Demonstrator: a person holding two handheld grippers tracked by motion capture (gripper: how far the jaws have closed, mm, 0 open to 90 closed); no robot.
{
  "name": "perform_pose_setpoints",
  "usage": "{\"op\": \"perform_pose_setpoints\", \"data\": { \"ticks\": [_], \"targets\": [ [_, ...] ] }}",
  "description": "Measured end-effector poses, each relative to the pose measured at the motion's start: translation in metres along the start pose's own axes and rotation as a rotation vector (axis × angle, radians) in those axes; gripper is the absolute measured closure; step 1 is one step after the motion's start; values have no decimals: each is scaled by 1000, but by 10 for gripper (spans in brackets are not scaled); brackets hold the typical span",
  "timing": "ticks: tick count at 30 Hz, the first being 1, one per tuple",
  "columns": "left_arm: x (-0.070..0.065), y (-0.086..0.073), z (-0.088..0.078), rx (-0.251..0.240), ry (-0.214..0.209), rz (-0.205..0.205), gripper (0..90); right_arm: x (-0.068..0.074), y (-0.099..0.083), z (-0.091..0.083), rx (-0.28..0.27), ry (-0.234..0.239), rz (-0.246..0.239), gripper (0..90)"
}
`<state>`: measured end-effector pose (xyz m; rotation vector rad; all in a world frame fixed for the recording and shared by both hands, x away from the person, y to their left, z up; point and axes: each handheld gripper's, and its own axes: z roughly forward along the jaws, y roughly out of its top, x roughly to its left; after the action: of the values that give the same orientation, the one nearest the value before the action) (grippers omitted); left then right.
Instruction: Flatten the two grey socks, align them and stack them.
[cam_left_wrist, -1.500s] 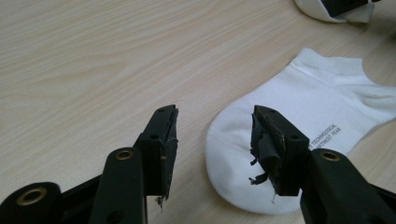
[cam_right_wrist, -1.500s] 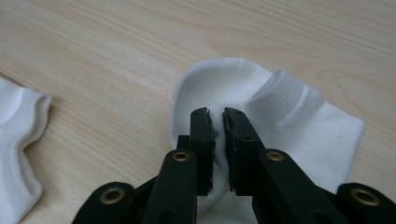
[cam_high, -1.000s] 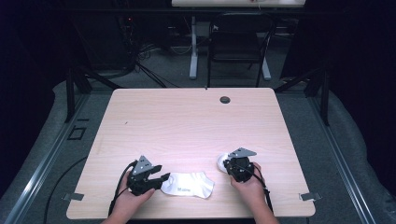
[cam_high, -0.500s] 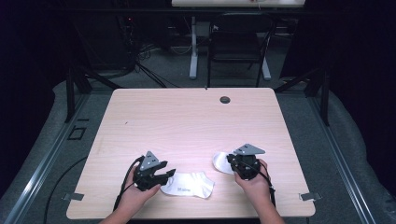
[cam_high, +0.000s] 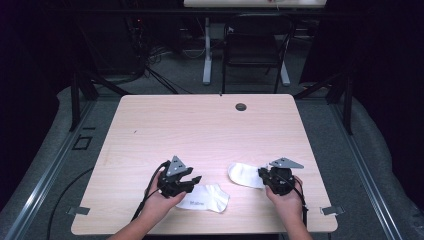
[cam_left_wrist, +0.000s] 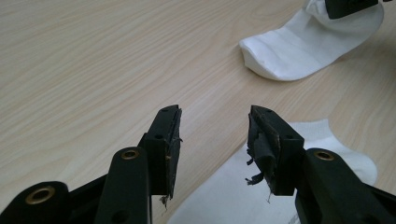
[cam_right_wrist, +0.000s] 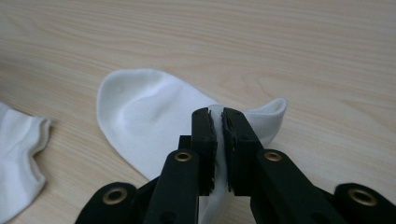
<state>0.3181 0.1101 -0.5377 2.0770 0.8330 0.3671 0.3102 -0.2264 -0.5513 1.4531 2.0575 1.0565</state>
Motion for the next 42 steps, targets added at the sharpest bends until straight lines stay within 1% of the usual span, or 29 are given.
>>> {"op": "perform_pose_setpoints", "data": {
  "ticks": [3, 6, 8, 11, 13, 16, 19, 20, 22, 24, 27, 28, 31, 34, 35, 36, 39, 40, 42],
  "targets": [
    [-5, 5, 10, 6, -9, 5, 549, -4, -6, 5, 10, -2, 16, 837],
    [-9, 9, 21, 16, -24, 12, 563, -6, -9, 7, 25, -9, 13, 837],
    [-11, 12, 28, 29, -31, 15, 570, -6, -9, 8, 24, -6, 15, 837],
    [-15, 15, 39, 40, -39, 11, 576, -5, -11, 9, 26, -10, 4, 837],
    [-17, 18, 46, 39, -44, 9, 579, -5, -12, 10, 27, -11, 0, 837],
    [-19, 21, 57, 35, -40, 16, 589, -5, -12, 9, 24, -13, -2, 837],
    [-21, 26, 68, 53, -43, 14, 603, -5, -13, 8, 24, -11, 1, 837],
    [-22, 28, 72, 52, -47, 13, 606, -6, -13, 8, 30, -11, -4, 837],
    [-24, 31, 77, 47, -53, 8, 608, -5, -14, 9, 23, -6, 0, 837],
    [-25, 33, 84, 51, -61, -11, 608, -5, -14, 9, 24, -4, 1, 837],
    [-27, 38, 92, 65, -58, -15, 608, -5, -14, 9, 24, 0, 2, 837],
    [-28, 39, 95, 63, -60, -20, 608, -5, -14, 9, 23, 1, 1, 837],
    [-31, 40, 101, 61, -63, -16, 607, -5, -14, 9, 25, -2, -2, 837],
    [-32, 40, 107, 73, -52, -19, 610, -5, -15, 10, 23, 2, 0, 837],
    [-32, 39, 108, 75, -54, -31, 621, -4, -15, 10, 25, 2, -2, 837],
    [-32, 39, 109, 76, -60, -40, 653, -4, -15, 10, 31, 1, -6, 837],
    [-33, 38, 110, 97, -58, -30, 780, -3, -15, 11, 25, 6, -8, 838],
    [-33, 38, 110, 108, -53, -24, 816, -2, -15, 11, 33, 5, -11, 838],
    [-31, 37, 110, 123, -48, -26, 877, -1, -14, 11, 26, 9, -11, 839]
  ]
}}
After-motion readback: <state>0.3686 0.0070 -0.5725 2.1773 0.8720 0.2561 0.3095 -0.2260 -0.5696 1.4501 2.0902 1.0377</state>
